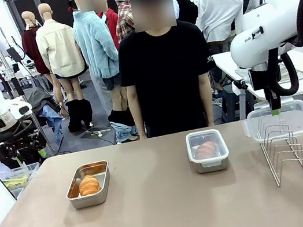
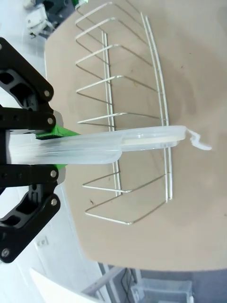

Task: Place the bread in airtight containers.
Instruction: Pick up one Airtight Container lid and hand it to the human, then release when the human grabs the Airtight Container lid.

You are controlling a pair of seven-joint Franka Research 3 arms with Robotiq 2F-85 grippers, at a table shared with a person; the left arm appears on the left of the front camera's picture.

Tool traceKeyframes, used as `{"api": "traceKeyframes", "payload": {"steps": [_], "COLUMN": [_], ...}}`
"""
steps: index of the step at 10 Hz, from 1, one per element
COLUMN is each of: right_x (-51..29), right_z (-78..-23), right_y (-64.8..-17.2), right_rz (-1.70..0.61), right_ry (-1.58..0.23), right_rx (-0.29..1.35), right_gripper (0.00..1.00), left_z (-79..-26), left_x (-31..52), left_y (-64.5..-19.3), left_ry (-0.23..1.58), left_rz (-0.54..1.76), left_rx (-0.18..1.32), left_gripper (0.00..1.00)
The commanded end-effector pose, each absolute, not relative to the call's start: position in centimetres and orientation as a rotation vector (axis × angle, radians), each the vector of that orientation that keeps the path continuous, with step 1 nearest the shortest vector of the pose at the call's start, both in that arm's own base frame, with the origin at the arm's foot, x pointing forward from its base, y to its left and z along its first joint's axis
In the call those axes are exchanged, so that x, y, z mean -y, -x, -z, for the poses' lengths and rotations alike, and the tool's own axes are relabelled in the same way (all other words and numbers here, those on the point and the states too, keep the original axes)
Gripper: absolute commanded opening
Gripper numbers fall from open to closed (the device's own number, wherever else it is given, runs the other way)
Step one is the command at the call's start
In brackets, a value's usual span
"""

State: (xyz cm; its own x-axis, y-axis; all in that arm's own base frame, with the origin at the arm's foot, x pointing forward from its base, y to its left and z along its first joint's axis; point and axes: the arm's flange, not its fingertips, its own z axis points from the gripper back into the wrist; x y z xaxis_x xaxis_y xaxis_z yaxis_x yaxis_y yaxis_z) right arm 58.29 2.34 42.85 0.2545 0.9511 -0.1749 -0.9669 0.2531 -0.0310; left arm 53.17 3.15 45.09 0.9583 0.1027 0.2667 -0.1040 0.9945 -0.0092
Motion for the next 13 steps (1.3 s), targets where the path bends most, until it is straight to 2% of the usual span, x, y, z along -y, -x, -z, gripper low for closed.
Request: {"api": "traceKeyframes", "payload": {"steps": [1, 13], "right_x": [-2.19, -2.37], "right_z": [-43.14, -43.2], "right_y": [-58.77, -58.27], "right_rz": [-1.342, -1.325], "right_ry": [0.158, 0.145], "right_rx": [-0.151, -0.133], "right_gripper": [0.0, 0.0], "left_z": [-45.21, -45.21], "left_x": [-3.24, -3.24], "left_y": [-53.09, -53.09], "left_ry": [-0.005, -0.005], "left_rz": [-0.106, -0.106], "left_rx": [0.271, 0.271], "left_gripper": [0.82, 0.82]}}
